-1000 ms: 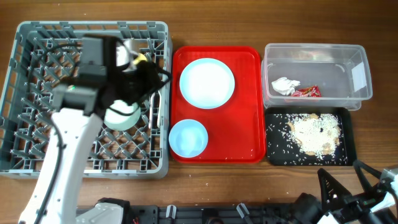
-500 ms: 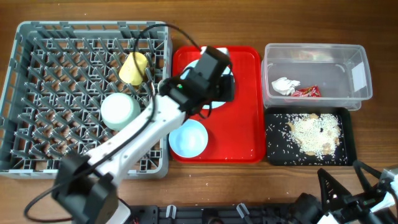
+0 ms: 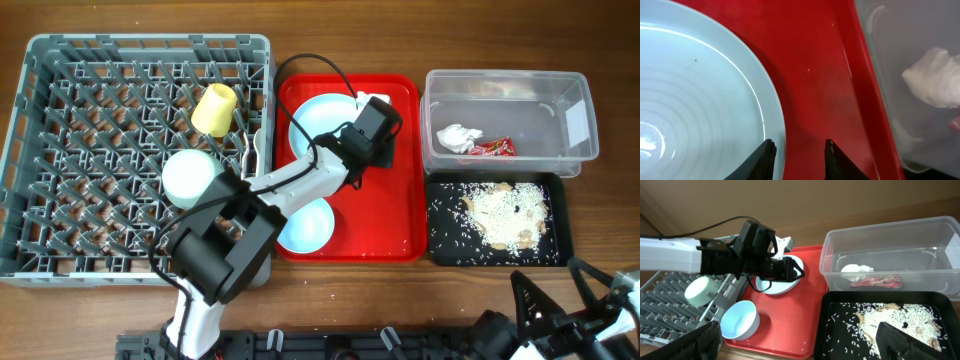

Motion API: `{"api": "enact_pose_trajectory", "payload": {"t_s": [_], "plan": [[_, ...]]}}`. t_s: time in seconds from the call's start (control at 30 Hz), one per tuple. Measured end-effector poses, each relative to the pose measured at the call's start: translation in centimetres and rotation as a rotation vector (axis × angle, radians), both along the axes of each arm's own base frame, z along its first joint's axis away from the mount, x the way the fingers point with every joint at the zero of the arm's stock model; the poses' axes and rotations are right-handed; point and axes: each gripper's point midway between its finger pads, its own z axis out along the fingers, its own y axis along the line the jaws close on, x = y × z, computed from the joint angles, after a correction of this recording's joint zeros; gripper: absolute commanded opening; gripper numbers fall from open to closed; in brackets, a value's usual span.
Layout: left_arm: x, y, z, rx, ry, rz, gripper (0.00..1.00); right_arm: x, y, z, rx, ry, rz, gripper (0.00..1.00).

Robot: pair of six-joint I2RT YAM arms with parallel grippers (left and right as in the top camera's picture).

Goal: Sort waste into correct bins and load items into the dishwasher rack
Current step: 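Grasp the plate edge with the left gripper and lift it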

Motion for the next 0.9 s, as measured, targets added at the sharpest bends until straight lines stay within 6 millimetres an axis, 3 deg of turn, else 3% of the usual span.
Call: {"api": "enact_pose_trajectory", "payload": {"t_s": [0.17, 0.23, 0.53, 0.63, 0.7, 0.73, 0.83, 0.9], "plan": [[0.0, 0.3, -2.5, 0.039, 0.021, 0.006, 0.28, 0.0, 0.0, 0.0, 0.0, 0.0, 0.0, 1.0], [0.2, 0.4, -2.6, 0.047, 0.016, 0.008, 0.04, 0.0, 0.0, 0.0, 0.0, 0.0, 0.0, 1.0], [0.6, 0.4, -2.0, 0.059, -0.004, 0.012, 0.04, 0.0, 0.0, 0.0, 0.0, 0.0, 0.0, 1.0], [0.9, 0.7, -0.6, 0.044, -0.019, 0.021, 0.04, 0.0, 0.0, 0.0, 0.0, 0.0, 0.0, 1.0], [1.5, 1.1, 2.1, 0.013, -0.048, 0.034, 0.04, 0.0, 0.0, 0.0, 0.0, 0.0, 0.0, 1.0], [1.8, 1.2, 4.4, -0.024, -0.074, 0.036, 0.04, 0.0, 0.0, 0.0, 0.0, 0.0, 0.0, 1.0], [2.3, 2.1, 14.5, -0.213, -0.178, 0.017, 0.04, 0.0, 0.0, 0.0, 0.0, 0.0, 0.0, 1.0], [2.2, 3.9, 21.1, -0.329, -0.246, -0.001, 0.04, 0.0, 0.0, 0.0, 0.0, 0.0, 0.0, 1.0]]}}
